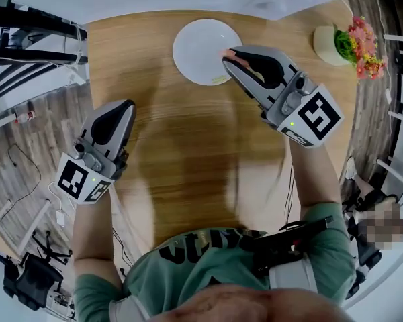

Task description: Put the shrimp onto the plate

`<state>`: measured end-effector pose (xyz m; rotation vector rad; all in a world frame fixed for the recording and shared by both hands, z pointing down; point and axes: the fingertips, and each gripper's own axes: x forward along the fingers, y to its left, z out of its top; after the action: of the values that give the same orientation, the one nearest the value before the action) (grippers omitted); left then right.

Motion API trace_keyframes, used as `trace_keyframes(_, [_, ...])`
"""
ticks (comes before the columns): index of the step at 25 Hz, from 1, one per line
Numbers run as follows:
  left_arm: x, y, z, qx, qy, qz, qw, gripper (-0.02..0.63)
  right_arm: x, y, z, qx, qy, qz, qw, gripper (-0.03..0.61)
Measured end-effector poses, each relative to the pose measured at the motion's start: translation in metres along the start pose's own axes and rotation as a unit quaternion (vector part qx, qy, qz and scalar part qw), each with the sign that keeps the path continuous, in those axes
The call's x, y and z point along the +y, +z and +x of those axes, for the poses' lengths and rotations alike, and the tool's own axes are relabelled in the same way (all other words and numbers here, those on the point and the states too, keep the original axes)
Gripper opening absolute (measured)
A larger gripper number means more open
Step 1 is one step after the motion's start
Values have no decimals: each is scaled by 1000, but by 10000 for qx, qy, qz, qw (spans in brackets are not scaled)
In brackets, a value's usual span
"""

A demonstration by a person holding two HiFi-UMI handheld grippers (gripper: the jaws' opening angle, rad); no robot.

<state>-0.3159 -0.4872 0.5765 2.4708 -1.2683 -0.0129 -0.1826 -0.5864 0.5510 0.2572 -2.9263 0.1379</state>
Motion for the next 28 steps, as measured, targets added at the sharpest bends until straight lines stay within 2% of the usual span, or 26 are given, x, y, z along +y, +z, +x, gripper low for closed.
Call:
trace_keyframes(6, [-4, 4, 11, -87, 194, 138, 9997, 11, -10, -5, 19, 276, -59, -386, 9989, 51])
trace_keyframes(12, [-11, -8, 19, 188, 150, 215, 9995, 11, -15, -20, 38, 502, -160, -886, 9947, 51])
trace_keyframes(18, [-20, -8, 37, 40, -56, -23, 10000, 11, -22, -37, 44, 768, -384, -752, 9935, 51])
trace_keyframes(20, [-25, -12, 40, 92, -137, 56, 9998, 11, -24, -38, 46, 794, -488, -800, 9924, 51])
trace_keyframes(24, [-33, -13, 42, 153, -218, 142, 9995, 11, -21, -43, 45, 995, -604, -1202, 9859, 51])
trace_keyframes(28, [-31, -13, 46, 275, -138, 410, 9987, 11, -19, -51, 43, 1184, -560, -1227, 9838, 51])
